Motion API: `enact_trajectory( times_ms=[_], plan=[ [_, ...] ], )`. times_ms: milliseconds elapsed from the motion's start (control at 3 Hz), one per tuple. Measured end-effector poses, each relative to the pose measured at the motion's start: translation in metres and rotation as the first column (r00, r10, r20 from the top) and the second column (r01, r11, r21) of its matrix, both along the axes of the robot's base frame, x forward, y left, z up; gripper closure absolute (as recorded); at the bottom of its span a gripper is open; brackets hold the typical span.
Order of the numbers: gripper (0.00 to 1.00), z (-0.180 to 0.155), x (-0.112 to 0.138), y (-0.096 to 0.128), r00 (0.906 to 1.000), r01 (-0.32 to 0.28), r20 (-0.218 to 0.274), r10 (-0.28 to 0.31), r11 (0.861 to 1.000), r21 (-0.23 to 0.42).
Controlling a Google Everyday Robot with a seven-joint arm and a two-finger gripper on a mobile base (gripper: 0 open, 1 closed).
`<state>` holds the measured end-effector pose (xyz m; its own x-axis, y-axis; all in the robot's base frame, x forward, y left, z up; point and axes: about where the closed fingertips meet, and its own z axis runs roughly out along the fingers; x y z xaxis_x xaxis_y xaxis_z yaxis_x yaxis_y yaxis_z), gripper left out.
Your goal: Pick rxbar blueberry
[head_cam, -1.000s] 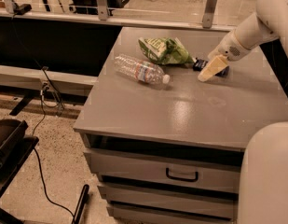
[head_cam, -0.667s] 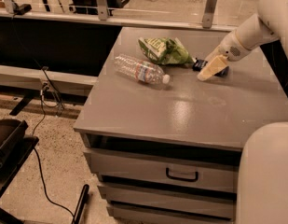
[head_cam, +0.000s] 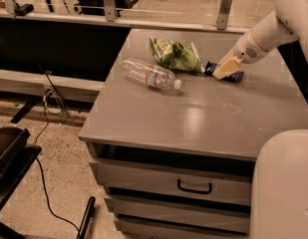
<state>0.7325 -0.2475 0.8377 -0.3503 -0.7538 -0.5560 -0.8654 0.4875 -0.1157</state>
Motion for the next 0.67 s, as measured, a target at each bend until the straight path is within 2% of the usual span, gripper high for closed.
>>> enact_trajectory(
  times_ms=[333,667],
  plan=[
    [1.00,0.024,-0.005,-0.002,0.9986,-0.025,0.049,0.022,0.998,0.053],
    [1.00,0.063,-0.015,-0.011,0.9916,-0.046,0.125,0.033,0.994,0.101]
  ],
)
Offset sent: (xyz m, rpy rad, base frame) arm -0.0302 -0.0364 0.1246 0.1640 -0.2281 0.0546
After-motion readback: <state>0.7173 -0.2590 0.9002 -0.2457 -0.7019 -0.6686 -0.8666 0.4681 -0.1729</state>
